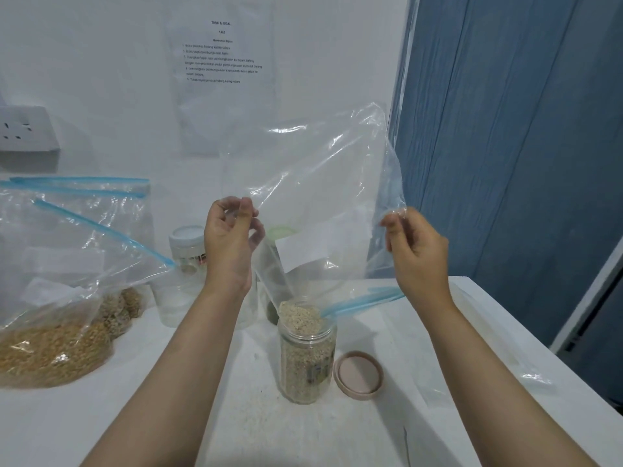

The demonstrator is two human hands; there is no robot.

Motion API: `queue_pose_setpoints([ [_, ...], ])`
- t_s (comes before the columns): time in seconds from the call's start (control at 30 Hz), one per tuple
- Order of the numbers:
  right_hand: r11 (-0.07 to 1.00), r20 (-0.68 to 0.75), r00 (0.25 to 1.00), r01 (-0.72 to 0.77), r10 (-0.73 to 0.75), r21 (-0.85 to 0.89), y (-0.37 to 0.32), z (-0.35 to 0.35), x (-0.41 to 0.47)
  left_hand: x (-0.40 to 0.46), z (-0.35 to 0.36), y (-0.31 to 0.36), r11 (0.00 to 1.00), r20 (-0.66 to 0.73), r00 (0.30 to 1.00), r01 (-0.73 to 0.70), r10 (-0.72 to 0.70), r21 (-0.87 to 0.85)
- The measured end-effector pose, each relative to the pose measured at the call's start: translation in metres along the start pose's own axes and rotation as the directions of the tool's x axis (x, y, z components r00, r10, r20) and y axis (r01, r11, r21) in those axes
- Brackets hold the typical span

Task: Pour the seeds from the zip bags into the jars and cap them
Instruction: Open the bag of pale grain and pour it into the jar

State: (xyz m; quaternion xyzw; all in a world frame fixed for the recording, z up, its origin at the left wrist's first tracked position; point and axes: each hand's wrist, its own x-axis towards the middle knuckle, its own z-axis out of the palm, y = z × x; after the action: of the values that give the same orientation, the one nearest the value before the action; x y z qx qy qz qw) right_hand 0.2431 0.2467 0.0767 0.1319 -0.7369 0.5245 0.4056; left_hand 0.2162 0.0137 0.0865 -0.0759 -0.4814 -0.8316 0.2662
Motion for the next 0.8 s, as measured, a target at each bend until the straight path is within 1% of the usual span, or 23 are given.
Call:
queue_pose_setpoints([
  [0.07, 1.0, -0.023, 1.0, 0.009, -0.008, 0.027, 0.0007, -0.0004, 0.0003, 0.0006, 0.0002, 0.0005, 1.0, -0.001, 1.0, -0.004, 0.004, 0.0],
  [0.17, 1.0, 0.005, 1.0, 0.025, -0.025, 0.014, -0.0005, -0.0008, -0.0017, 0.0017, 0.0005, 0.001, 1.0, 0.01, 1.0, -0.01, 0.01, -0.004],
  [0.43, 0.997, -0.025, 0.999, 0.036, -0.035, 0.061, -0.0012, -0.0012, 0.0, 0.0014, 0.0031, 0.001, 1.0, 0.012, 1.0, -0.023, 0.023, 0.011],
  [0.8, 0.998, -0.017, 0.999, 0.051, -0.05, 0.048, -0.0037, -0.0009, -0.0022, -0.0008, 0.0038, 0.0037, 0.999, 0.03, 0.999, -0.023, 0.022, 0.027],
])
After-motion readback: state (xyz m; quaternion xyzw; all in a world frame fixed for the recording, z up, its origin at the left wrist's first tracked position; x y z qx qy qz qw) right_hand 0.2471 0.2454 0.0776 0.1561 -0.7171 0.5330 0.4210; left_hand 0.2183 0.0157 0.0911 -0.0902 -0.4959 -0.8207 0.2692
